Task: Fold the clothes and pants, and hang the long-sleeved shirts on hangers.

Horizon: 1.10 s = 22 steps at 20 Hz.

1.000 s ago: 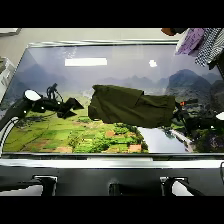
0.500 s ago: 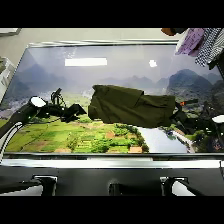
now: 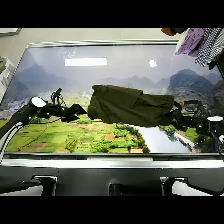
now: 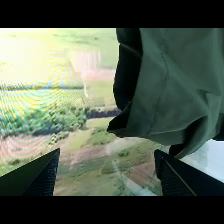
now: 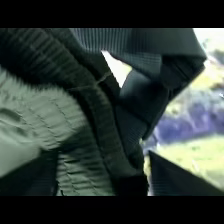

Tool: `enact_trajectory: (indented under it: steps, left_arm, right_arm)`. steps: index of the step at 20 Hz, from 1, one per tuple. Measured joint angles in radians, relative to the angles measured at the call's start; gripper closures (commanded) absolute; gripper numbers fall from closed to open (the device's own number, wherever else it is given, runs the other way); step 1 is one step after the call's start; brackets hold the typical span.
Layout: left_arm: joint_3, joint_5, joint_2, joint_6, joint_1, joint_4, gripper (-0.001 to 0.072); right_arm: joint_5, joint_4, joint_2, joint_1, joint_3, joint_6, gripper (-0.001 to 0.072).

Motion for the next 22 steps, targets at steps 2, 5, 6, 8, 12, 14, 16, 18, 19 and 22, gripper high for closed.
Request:
enact_trajectory:
  steps: [2, 5, 6, 8, 12, 14, 16, 18, 19, 22]
  left_arm:
    - [0.0, 0.006, 0.0, 0.0, -0.005, -0.001, 0.0023]
    - [0.0, 0.023, 0.0, 0.0, -0.019, -0.004, 0.0022]
    - [0.0, 0.027, 0.0, 0.0, -0.025, -0.004, 0.0023]
    - [-0.003, 0.029, 0.0, 0.0, -0.033, -0.005, 0.0022]
    - [-0.046, 0.044, 0.006, -0.01, -0.039, -0.006, 0.0022]
    - [-0.076, 0.083, 0.006, -0.004, -0.04, -0.029, 0.0022]
    - [-0.101, 0.13, -0.002, 0.042, -0.041, -0.095, 0.0023]
    - [-0.114, 0.161, -0.019, 0.103, -0.043, -0.18, 0.0029]
    - [-0.118, 0.171, -0.029, 0.127, -0.046, -0.214, 0.0044]
    - [-0.124, 0.218, -0.056, 0.174, -0.051, -0.299, 0.0232]
  right_arm:
    - [-0.011, 0.035, -0.014, 0.017, 0.0, -0.022, 0.0394]
    - [-0.021, 0.063, -0.024, 0.06, 0.0, -0.036, 0.0613]
    - [-0.027, 0.067, -0.024, 0.07, 0.0, -0.037, 0.0635]
    - [-0.037, 0.069, -0.017, 0.079, 0.0, -0.031, 0.0663]
    - [-0.039, 0.039, 0.034, 0.083, 0.0, 0.012, 0.0663]
    - [-0.023, 0.013, 0.06, 0.083, 0.0, 0.038, 0.0663]
    - [-0.001, -0.006, 0.079, 0.083, 0.0, 0.06, 0.0663]
    - [0.02, -0.018, 0.089, 0.084, 0.0, 0.077, 0.0663]
    - [0.029, -0.021, 0.091, 0.084, 0.0, 0.081, 0.0662]
    - [0.056, -0.028, 0.096, 0.084, 0.0, 0.093, 0.0662]
